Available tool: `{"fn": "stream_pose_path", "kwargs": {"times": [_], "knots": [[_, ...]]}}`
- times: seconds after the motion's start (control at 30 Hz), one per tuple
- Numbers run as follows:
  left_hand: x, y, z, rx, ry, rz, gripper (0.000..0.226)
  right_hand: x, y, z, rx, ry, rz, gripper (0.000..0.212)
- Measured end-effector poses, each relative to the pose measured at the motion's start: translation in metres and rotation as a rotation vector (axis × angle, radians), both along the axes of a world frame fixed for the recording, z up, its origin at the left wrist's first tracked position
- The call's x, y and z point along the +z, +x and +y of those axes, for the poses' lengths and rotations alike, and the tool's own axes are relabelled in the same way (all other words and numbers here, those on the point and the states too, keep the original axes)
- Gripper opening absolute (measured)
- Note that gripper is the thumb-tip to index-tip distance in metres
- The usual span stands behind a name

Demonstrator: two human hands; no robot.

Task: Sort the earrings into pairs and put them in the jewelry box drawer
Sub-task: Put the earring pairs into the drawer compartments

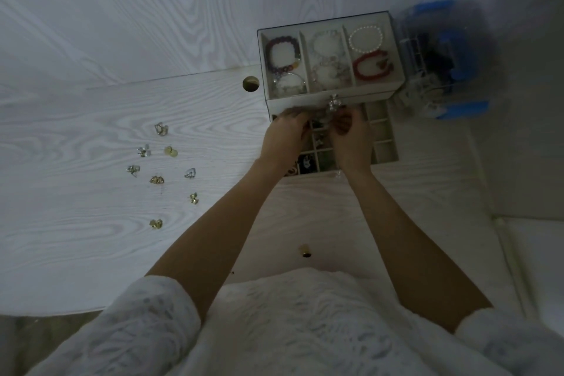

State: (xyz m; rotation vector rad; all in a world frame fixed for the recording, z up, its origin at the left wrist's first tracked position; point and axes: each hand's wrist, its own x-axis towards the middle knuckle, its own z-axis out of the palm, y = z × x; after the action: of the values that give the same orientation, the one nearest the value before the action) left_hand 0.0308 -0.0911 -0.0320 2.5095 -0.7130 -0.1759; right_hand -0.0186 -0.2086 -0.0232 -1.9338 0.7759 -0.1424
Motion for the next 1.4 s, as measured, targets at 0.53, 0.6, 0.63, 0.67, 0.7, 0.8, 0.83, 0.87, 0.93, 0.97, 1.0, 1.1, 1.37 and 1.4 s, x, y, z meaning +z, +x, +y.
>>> {"fn": "stream_pose_path", "kwargs": {"times": [0.53, 0.6, 0.63, 0.67, 0.7, 0.8, 0.83, 0.87, 0.93, 0.97, 1.0, 1.1, 1.37, 1.4], "knots": [[0.004, -0.007, 0.022, -0.16, -0.005, -0.176, 0.03, -0.008, -0.013, 0.009, 0.452, -0.645, 0.049, 0.023], [0.014, -0.016, 0.036, -0.099, -0.041, -0.112, 0.025, -0.003, -0.02, 0.011, 0.446, -0.744, 0.023, 0.02], [0.018, -0.023, 0.045, -0.057, -0.066, -0.053, 0.026, 0.0, -0.025, 0.013, 0.457, -0.769, 0.007, 0.019], [0.022, -0.03, 0.059, -0.004, -0.083, -0.011, 0.028, 0.003, -0.03, 0.018, 0.485, -0.771, -0.028, 0.019], [0.027, -0.037, 0.073, 0.045, -0.1, 0.012, 0.028, 0.007, -0.035, 0.024, 0.518, -0.753, -0.068, 0.018], [0.03, -0.058, 0.119, 0.214, -0.19, 0.065, 0.023, 0.014, -0.049, 0.047, 0.677, -0.674, -0.161, 0.016], [0.028, -0.066, 0.135, 0.277, -0.208, 0.079, 0.022, 0.013, -0.051, 0.058, 0.75, -0.651, -0.173, 0.017], [0.026, -0.076, 0.152, 0.344, -0.214, 0.081, 0.021, 0.011, -0.053, 0.07, 0.823, -0.621, -0.179, 0.02], [0.017, -0.095, 0.18, 0.47, -0.193, 0.069, 0.02, 0.005, -0.057, 0.092, 0.944, -0.544, -0.152, 0.023], [0.012, -0.104, 0.194, 0.535, -0.173, 0.059, 0.021, 0.002, -0.058, 0.104, 0.995, -0.51, -0.134, 0.023], [0.006, -0.114, 0.21, 0.596, -0.144, 0.052, 0.021, -0.003, -0.059, 0.118, 1.038, -0.48, -0.118, 0.023], [-0.008, -0.134, 0.244, 0.696, -0.052, 0.049, 0.028, -0.017, -0.055, 0.152, 1.079, -0.391, -0.06, 0.028], [-0.025, -0.132, 0.279, 0.67, 0.102, 0.107, 0.04, -0.033, -0.035, 0.217, 1.049, -0.392, -0.037, 0.04], [-0.026, -0.13, 0.28, 0.677, 0.086, 0.134, 0.042, -0.034, -0.034, 0.221, 1.055, -0.416, -0.039, 0.037]]}}
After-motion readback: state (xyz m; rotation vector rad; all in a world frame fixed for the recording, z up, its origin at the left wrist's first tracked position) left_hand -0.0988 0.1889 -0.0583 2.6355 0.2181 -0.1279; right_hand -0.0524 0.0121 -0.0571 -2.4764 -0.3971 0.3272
